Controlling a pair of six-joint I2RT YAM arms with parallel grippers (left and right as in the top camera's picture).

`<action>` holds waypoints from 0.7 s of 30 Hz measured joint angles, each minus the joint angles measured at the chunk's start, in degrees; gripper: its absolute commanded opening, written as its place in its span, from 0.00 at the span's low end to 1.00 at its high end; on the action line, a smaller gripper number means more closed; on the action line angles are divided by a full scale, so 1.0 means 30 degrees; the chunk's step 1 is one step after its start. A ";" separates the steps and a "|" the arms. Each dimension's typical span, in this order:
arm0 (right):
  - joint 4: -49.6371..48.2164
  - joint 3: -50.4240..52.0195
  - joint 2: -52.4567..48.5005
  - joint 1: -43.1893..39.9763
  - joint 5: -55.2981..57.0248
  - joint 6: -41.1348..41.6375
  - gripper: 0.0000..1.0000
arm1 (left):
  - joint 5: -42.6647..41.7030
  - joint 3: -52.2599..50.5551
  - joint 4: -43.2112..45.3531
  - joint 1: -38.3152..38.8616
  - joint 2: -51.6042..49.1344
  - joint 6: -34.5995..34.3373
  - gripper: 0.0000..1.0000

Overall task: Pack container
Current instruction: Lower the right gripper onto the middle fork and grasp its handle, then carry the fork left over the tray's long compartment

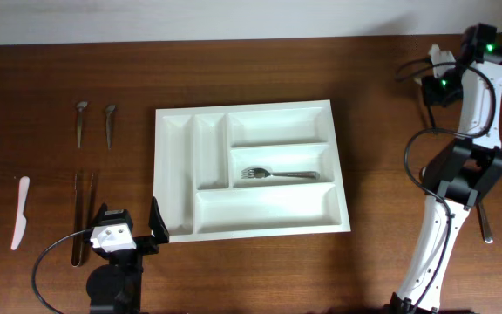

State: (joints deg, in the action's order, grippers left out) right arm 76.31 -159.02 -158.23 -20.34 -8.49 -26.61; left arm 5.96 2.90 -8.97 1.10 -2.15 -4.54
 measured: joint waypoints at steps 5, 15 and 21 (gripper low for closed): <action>0.2849 -0.2353 0.0816 0.0925 -0.0903 -0.1260 0.04 | 0.0000 0.0000 -0.0007 0.0000 0.0000 -0.0007 0.99; 0.6885 -0.6433 0.3228 0.3548 -0.1996 -0.4393 0.04 | 0.0000 0.0000 0.0000 0.0000 0.0000 0.0000 0.99; 0.6885 -0.6572 0.3585 0.5661 -0.2084 -0.5238 0.04 | 0.0000 0.0000 0.0000 0.0000 0.0000 -0.0007 0.99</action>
State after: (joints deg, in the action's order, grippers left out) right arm 96.97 -178.74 -147.48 -3.36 -14.74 -42.33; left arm 5.96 2.90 -8.97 1.10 -2.15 -4.56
